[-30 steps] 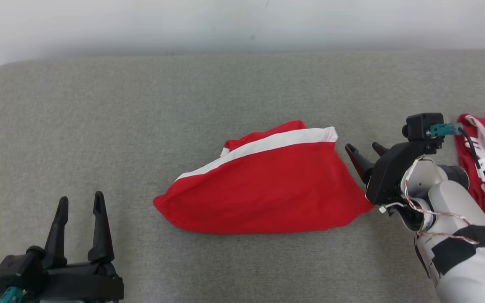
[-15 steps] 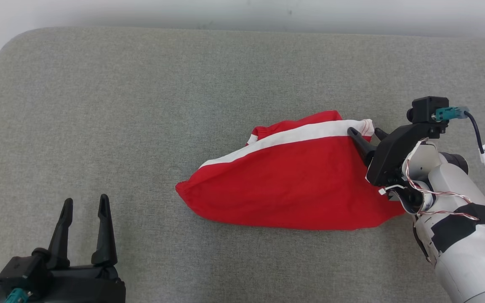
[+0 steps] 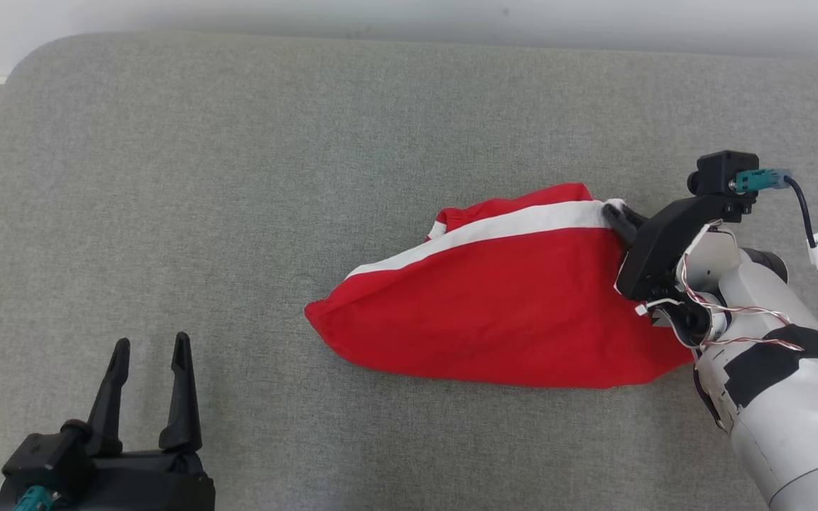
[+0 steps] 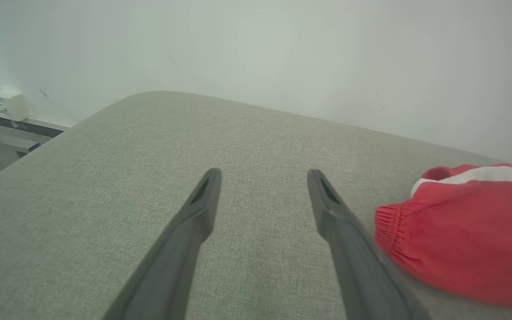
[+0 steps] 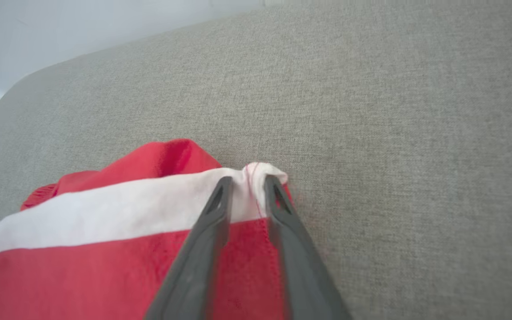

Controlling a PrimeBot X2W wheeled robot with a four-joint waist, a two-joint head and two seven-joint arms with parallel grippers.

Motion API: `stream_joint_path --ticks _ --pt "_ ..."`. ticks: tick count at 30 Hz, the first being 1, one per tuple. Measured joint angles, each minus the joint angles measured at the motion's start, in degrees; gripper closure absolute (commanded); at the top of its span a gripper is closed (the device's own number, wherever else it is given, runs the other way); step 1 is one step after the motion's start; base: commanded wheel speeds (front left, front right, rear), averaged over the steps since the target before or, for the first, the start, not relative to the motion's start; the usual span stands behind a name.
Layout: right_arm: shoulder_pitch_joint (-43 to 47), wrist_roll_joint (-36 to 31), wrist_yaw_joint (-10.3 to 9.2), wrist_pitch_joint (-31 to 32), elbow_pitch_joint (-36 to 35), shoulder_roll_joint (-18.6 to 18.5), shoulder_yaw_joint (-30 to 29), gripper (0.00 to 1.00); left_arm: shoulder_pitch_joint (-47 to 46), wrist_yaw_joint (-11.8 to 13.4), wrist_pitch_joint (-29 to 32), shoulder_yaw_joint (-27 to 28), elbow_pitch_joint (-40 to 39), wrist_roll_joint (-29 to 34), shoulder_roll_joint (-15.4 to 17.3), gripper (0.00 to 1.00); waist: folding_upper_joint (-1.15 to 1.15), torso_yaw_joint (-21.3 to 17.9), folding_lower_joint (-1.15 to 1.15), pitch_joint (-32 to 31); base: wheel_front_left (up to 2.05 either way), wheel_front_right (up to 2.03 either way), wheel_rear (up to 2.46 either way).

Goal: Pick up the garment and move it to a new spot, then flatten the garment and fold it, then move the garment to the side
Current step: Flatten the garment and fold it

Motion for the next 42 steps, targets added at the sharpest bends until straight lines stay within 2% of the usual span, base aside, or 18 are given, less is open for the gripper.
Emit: stream_joint_path --ticks 7,12,17,23,26,29,36,37,38,42 --pt "-0.4 1.4 0.0 -2.5 -1.0 -1.4 2.9 1.0 -0.4 -0.3 0.0 1.0 0.5 0.1 -0.1 0.0 0.0 -0.8 0.0 0.1 0.0 0.0 0.0" --pt "3.8 5.8 0.0 -5.1 -5.7 -2.7 3.2 1.0 -0.4 -0.3 0.0 1.4 1.3 0.1 -0.2 0.0 0.0 -1.4 -0.01 -1.4 0.0 0.0 0.0" --pt "12.9 9.9 0.0 -5.5 -16.2 -6.0 3.8 1.0 0.5 -0.3 0.0 2.4 1.8 0.1 -0.2 0.0 0.0 -2.5 -0.01 -3.6 0.0 0.0 0.0" --pt "27.2 12.4 0.0 -1.6 -31.6 -10.5 3.4 1.0 2.5 -0.2 0.0 3.9 1.4 0.1 -0.3 0.0 -0.01 -4.6 -0.02 -5.9 0.0 0.0 0.0" --pt "33.5 11.2 0.0 1.3 -36.9 -11.7 1.6 1.0 3.4 0.1 0.0 4.4 1.1 0.1 -0.3 0.0 0.0 -5.9 -0.01 -6.7 0.0 0.0 0.0" --pt "38.0 9.7 0.0 3.4 -40.2 -11.0 -2.1 1.0 3.9 0.3 0.0 4.6 1.1 0.1 -0.3 0.0 -0.01 -7.0 -0.02 -7.5 0.0 0.0 0.0" --pt "43.6 1.0 0.0 8.3 -41.7 -8.2 -8.1 1.0 4.6 0.6 0.0 3.8 1.1 -0.3 -0.3 0.0 0.0 -8.0 -0.02 -9.0 0.0 0.0 0.0" --pt "44.1 -1.0 0.0 8.7 -41.7 -7.8 -9.0 0.08 4.6 0.6 0.0 3.6 1.1 -0.4 -0.3 0.0 -0.01 -7.9 -0.02 -9.2 0.0 0.0 0.0" --pt "44.5 -2.8 0.0 9.1 -41.9 -7.3 -10.0 0.0 4.7 0.6 0.0 3.6 1.2 -0.5 -0.3 0.0 -0.01 -7.9 -0.01 -9.4 0.0 0.0 0.0" --pt "46.1 -6.8 0.0 10.5 -43.2 -3.6 -13.3 0.0 5.0 0.6 0.0 3.2 1.5 -0.5 -0.3 0.0 -0.01 -7.4 -0.02 -10.2 0.0 0.0 0.0"
